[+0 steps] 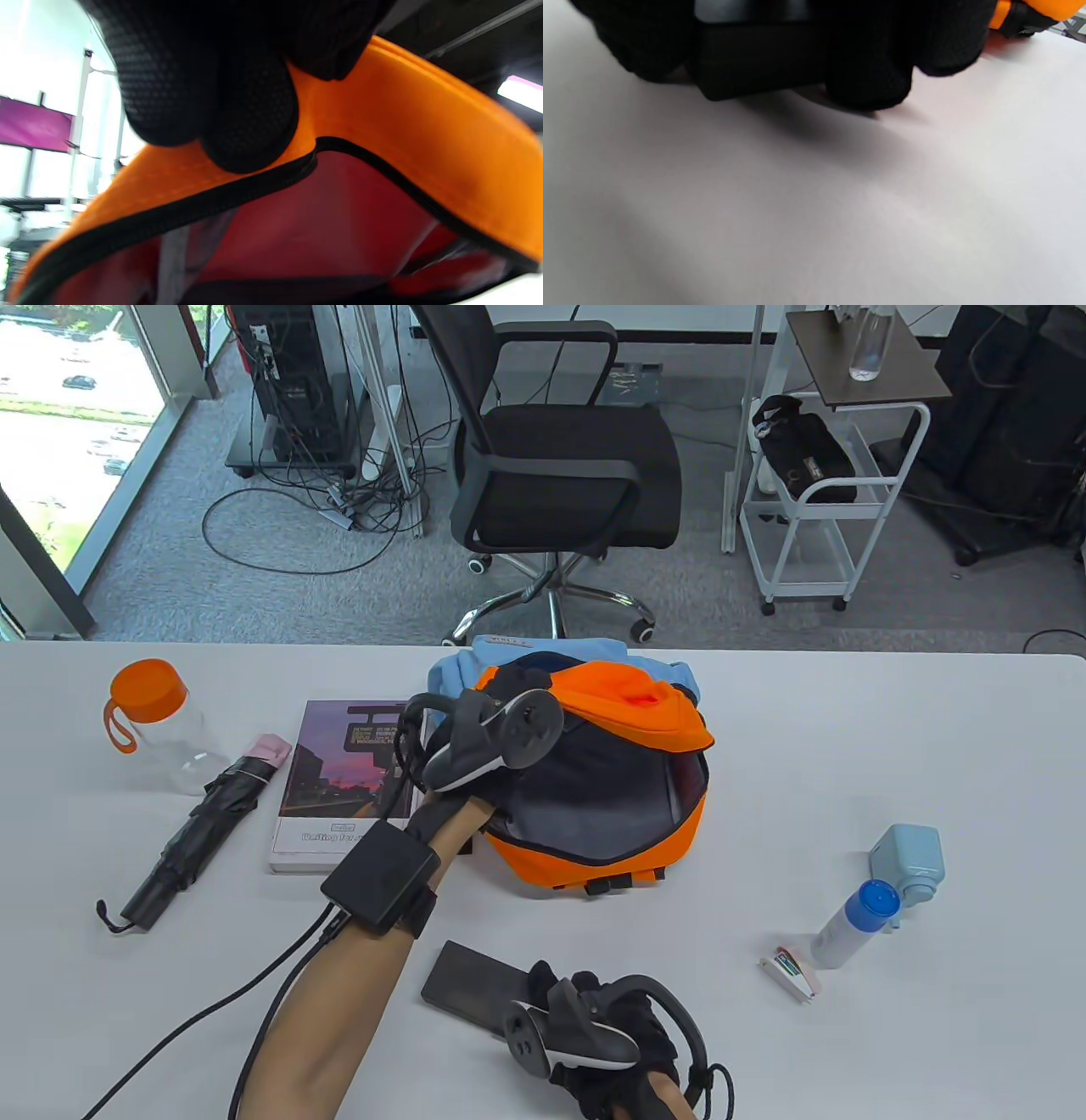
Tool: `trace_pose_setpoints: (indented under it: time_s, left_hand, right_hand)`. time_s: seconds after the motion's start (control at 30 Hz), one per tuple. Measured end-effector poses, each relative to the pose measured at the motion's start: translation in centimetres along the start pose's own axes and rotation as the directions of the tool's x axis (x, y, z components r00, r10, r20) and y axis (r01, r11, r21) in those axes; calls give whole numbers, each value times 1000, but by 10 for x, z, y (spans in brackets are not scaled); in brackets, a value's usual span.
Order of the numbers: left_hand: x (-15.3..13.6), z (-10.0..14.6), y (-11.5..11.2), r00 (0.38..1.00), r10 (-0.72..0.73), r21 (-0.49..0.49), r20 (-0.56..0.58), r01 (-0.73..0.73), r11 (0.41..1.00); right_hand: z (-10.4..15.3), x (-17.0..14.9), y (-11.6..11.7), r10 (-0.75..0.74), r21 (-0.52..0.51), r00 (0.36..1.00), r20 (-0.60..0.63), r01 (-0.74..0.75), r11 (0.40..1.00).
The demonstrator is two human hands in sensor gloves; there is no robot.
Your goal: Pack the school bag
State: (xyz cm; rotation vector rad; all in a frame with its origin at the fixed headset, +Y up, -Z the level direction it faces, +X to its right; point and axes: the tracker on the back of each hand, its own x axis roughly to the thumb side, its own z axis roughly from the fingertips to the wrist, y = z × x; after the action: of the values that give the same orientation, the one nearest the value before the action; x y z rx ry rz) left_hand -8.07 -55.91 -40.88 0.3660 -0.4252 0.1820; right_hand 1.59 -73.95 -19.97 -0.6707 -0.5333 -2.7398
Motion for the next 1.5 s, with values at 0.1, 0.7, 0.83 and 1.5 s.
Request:
trace_pose_setpoints:
  time_s: [0.1, 0.7, 0.83, 1.5]
  left_hand:
    - [-6, -4, 9, 994, 103, 11, 28, -103, 995]
    - [-17, -1, 9, 962, 271, -135, 14, -267, 954]
    - [-17, -8, 11, 957, 289, -152, -9, -287, 946]
    - [-24, -1, 4, 964, 258, -211, -65, -266, 940]
  right_hand:
    - [1, -4, -2, -53, -102, 999, 0, 53, 993]
    - [18, -110, -82, -585, -425, 773, -247, 456, 782]
    - [-47, -111, -99, -612, -401, 698, -371, 474, 784]
    - [78, -261, -177, -688, -532, 593, -418, 454, 714]
